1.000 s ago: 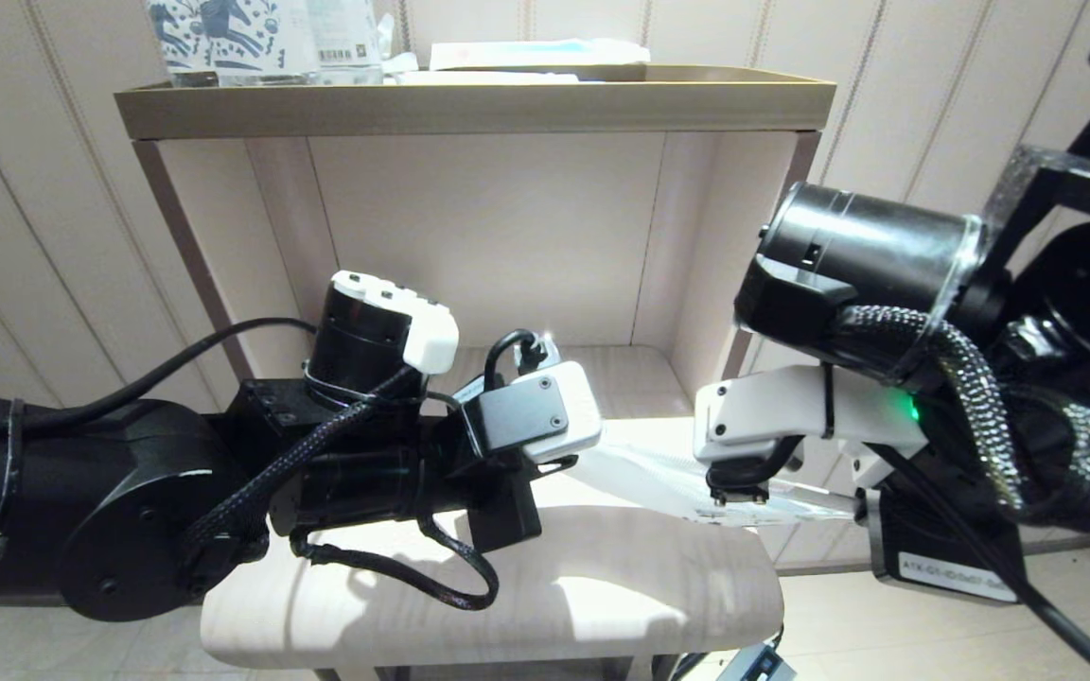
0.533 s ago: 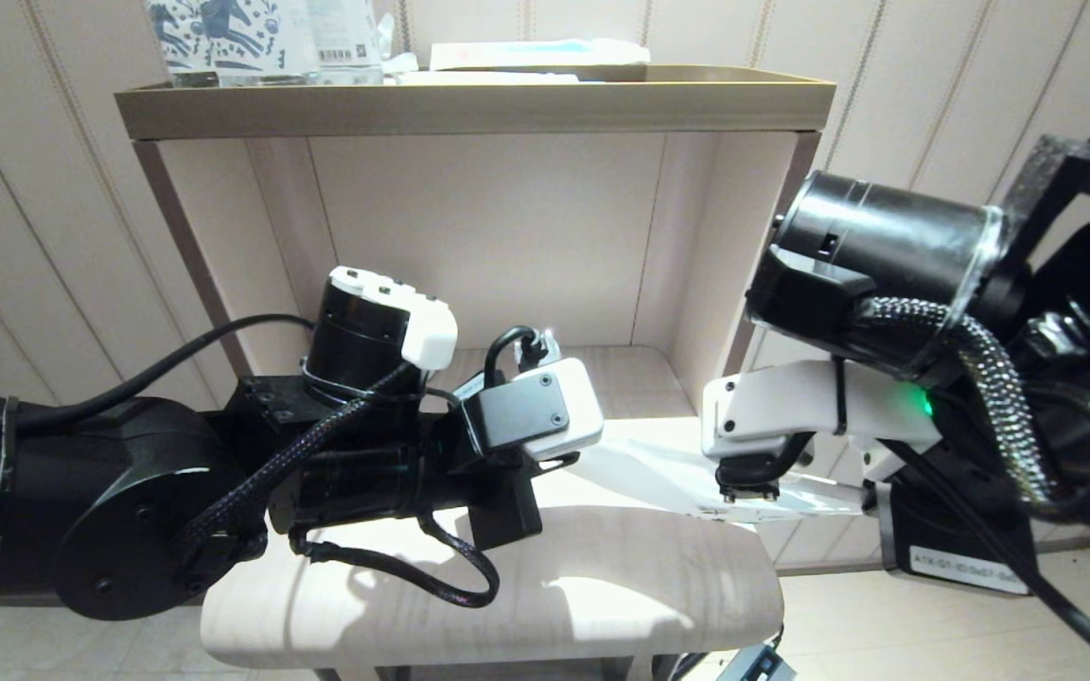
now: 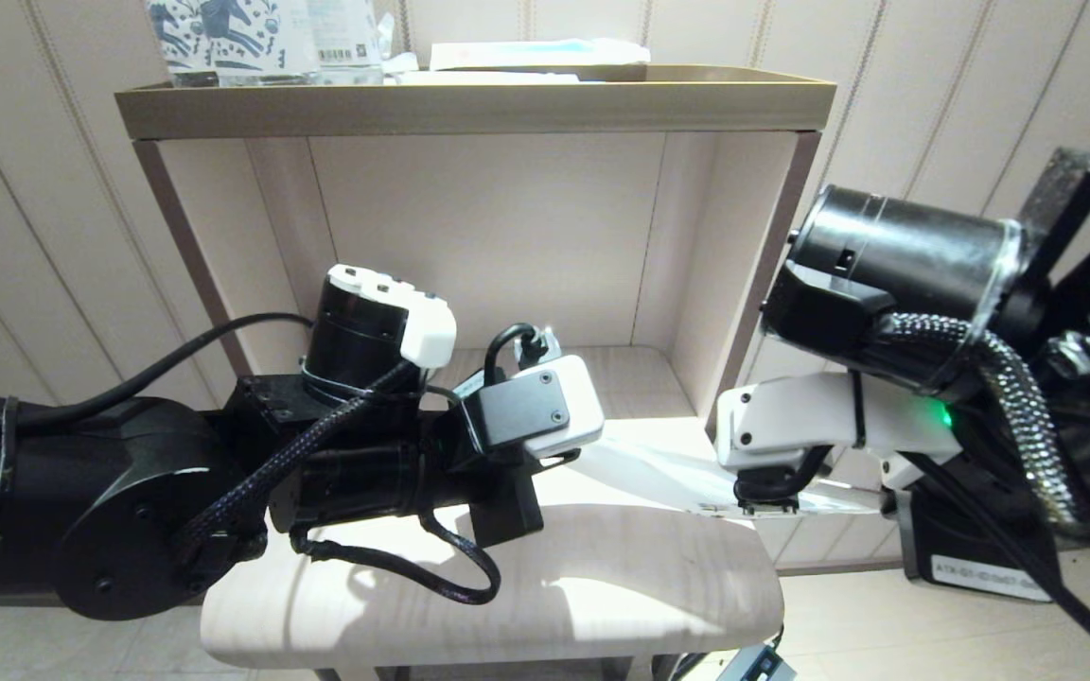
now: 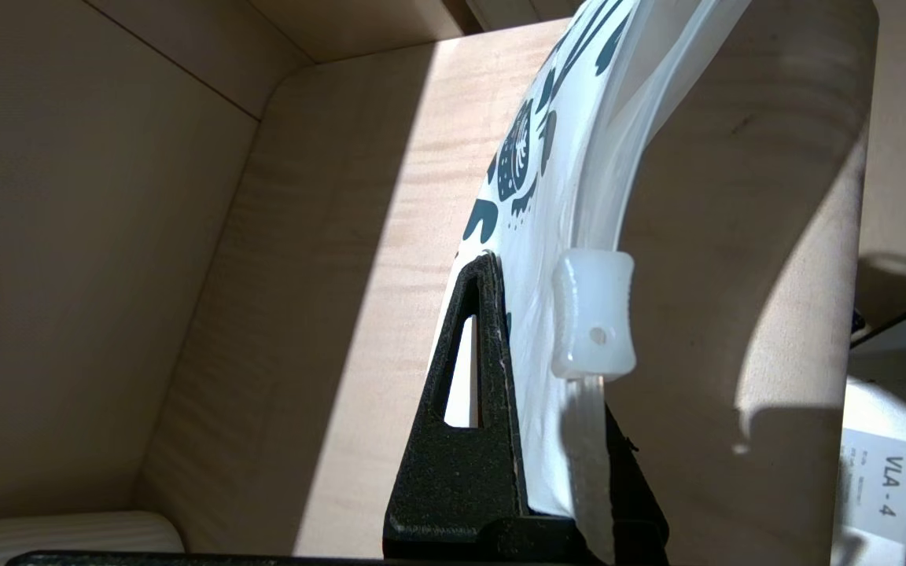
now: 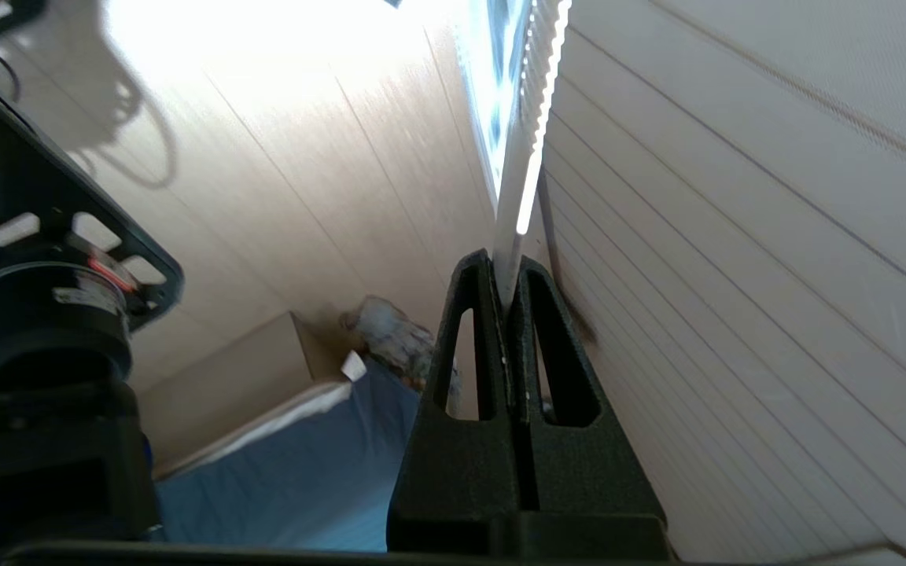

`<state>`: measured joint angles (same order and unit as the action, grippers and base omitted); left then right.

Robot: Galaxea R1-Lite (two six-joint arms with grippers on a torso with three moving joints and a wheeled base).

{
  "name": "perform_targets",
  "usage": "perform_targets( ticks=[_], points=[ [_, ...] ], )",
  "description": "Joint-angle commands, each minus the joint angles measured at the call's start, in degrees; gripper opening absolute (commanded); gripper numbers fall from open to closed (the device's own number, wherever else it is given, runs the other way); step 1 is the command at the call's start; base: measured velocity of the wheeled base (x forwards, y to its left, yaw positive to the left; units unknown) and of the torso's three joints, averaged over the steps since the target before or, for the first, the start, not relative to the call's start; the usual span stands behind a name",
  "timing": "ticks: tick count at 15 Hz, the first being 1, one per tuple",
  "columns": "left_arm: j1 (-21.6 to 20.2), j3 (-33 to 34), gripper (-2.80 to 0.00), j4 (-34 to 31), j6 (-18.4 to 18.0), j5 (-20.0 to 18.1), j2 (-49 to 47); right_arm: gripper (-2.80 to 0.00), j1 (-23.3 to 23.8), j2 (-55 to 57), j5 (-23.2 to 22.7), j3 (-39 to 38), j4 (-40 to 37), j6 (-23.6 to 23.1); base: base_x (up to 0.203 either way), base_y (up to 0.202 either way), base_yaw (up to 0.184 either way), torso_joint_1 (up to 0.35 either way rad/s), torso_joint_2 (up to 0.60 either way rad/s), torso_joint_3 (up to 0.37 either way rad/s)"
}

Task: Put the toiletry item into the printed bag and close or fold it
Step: Place the comb into the storage bag

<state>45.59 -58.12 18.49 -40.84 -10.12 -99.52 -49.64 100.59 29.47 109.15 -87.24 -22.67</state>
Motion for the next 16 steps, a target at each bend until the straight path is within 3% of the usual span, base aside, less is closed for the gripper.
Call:
perform_targets(
  ticks=[1, 12, 16],
  points=[
    [0.02, -0.06, -2.80, 0.23, -0.21, 0.02, -0.32, -2.80, 0.07, -1.50, 1.81, -1.45, -2.71, -0.18, 0.000, 0.000, 0.000, 0.000, 0.00, 0.000],
    [1.37, -1.24, -2.80, 0.14, -0.38, 0.14, -1.64, -2.80, -0.70, 2.44, 2.52, -1.51, -2.71, -1.23, 0.000, 0.000, 0.000, 0.000, 0.00, 0.000],
    [2.31, -1.11, -2.80, 0.22, -0.38, 0.19, -1.90, -2.80, -1.25, 4.97, 2.87, 3.00, -2.71, -1.85, 0.000, 0.000, 0.000, 0.000, 0.00, 0.000]
  ],
)
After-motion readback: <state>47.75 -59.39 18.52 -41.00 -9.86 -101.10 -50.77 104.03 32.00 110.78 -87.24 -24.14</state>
